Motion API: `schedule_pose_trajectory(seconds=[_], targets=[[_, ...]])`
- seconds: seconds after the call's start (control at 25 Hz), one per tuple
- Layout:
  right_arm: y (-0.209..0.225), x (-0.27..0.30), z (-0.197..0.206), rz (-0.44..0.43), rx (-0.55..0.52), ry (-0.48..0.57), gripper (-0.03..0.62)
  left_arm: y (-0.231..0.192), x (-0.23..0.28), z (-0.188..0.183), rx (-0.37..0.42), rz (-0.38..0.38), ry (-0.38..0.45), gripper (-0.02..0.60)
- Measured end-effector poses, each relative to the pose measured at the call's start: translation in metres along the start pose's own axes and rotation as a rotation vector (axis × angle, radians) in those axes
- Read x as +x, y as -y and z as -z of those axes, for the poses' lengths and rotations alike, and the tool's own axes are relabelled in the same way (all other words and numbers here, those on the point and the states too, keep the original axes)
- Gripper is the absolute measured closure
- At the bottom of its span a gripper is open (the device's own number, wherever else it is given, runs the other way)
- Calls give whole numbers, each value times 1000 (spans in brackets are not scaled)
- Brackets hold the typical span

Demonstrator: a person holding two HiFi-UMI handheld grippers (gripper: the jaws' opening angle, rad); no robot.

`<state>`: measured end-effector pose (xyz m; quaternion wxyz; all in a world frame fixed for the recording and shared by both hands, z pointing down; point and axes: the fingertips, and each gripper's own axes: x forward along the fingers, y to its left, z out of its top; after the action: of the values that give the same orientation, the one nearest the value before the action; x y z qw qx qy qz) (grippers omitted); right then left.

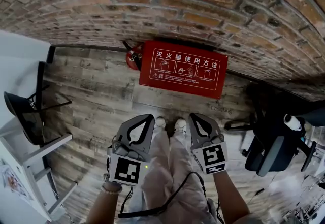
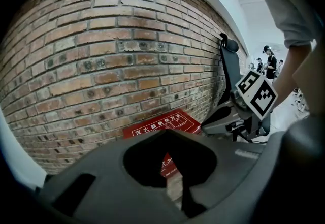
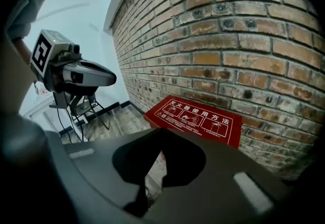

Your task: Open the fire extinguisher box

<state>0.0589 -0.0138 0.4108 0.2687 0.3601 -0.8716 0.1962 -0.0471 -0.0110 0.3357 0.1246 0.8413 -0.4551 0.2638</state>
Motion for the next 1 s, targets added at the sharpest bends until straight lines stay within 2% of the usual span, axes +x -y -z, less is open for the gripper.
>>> schedule_pose_trajectory(seconds=[0.52, 0.76, 1.0], targets=[[8, 71, 71, -21, 40, -45, 586, -5, 71, 55, -120, 17, 21, 583], [23, 96, 93, 5, 138, -34, 586, 2, 101, 90, -113, 45, -31, 583], [29, 110, 110, 11, 178, -47, 586, 6, 134, 139, -144, 43, -80, 583]])
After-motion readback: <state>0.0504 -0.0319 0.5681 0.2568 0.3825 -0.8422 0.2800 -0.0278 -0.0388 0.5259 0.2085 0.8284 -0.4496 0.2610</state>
